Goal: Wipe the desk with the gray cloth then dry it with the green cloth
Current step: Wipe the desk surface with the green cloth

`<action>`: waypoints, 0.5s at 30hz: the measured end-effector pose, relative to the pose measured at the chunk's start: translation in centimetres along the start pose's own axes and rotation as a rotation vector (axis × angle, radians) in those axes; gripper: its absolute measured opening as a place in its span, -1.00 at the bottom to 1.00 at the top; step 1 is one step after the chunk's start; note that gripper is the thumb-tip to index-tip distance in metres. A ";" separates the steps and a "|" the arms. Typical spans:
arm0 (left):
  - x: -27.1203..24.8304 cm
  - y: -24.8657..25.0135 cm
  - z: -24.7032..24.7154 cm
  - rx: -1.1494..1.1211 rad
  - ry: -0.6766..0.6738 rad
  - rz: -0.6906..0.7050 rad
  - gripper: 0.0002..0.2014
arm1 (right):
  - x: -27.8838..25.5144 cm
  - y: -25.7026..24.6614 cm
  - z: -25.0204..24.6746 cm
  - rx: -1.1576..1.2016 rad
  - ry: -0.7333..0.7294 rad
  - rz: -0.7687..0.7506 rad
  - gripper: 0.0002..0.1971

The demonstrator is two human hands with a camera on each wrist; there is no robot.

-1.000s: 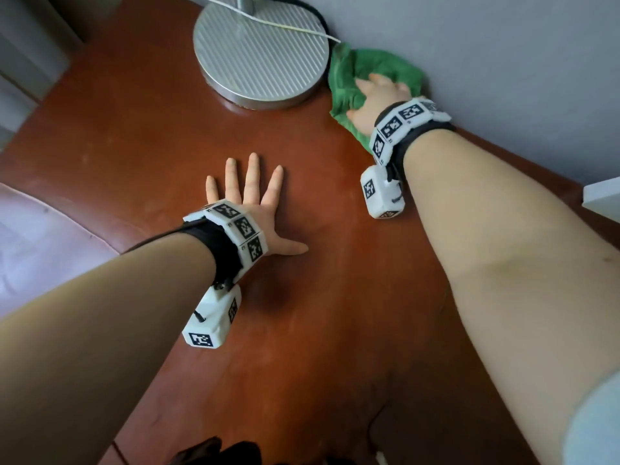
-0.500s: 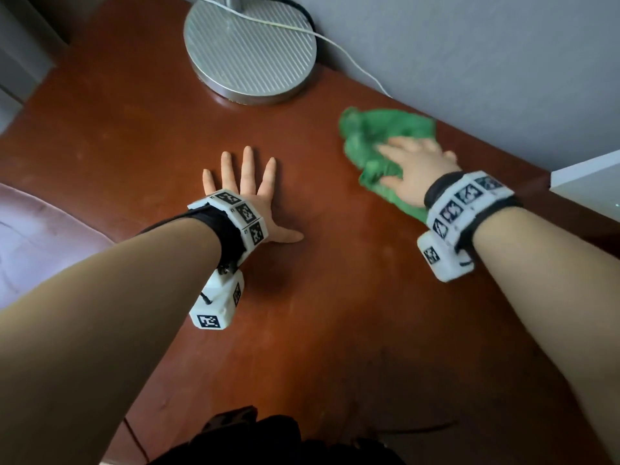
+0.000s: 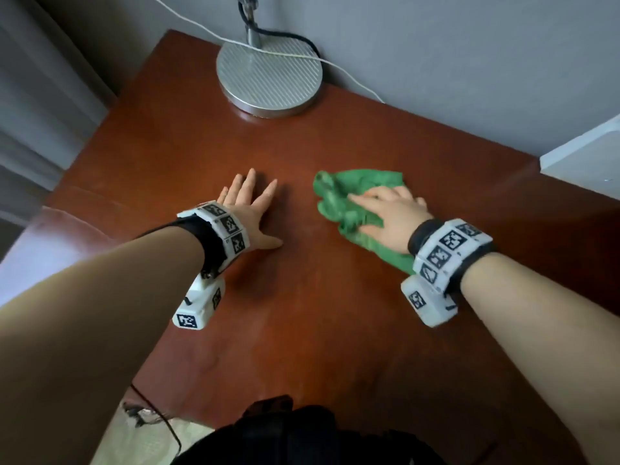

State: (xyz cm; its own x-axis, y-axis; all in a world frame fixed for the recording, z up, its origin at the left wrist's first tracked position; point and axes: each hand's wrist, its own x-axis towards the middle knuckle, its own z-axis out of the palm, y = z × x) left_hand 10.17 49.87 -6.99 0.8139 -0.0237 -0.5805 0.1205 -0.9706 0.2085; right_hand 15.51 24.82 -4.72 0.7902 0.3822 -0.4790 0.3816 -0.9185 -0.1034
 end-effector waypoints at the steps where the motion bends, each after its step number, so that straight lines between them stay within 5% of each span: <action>1: -1.0 -0.6 0.4 -0.012 0.023 -0.035 0.01 | 1.3 -0.2 -0.5 0.068 0.063 0.116 -0.44; 4: -3.3 -2.7 2.2 -0.044 0.065 -0.173 -0.04 | 3.9 -2.2 -0.3 0.096 0.130 0.317 -0.46; 12: -8.6 -4.2 6.9 0.001 0.139 -0.225 -0.11 | -6.0 -8.3 5.4 -0.156 -0.013 -0.289 -0.46; 15: -10.8 -4.4 8.4 0.009 0.119 -0.235 -0.11 | -7.2 -7.7 5.4 -0.130 0.013 -0.272 -0.49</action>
State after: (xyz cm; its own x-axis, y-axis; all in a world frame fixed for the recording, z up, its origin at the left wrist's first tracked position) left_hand -3.91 52.42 -8.27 0.8256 0.2303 -0.5152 0.3093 -0.9482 0.0719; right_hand 4.32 28.57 -5.18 0.6561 0.6146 -0.4379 0.6377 -0.7619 -0.1138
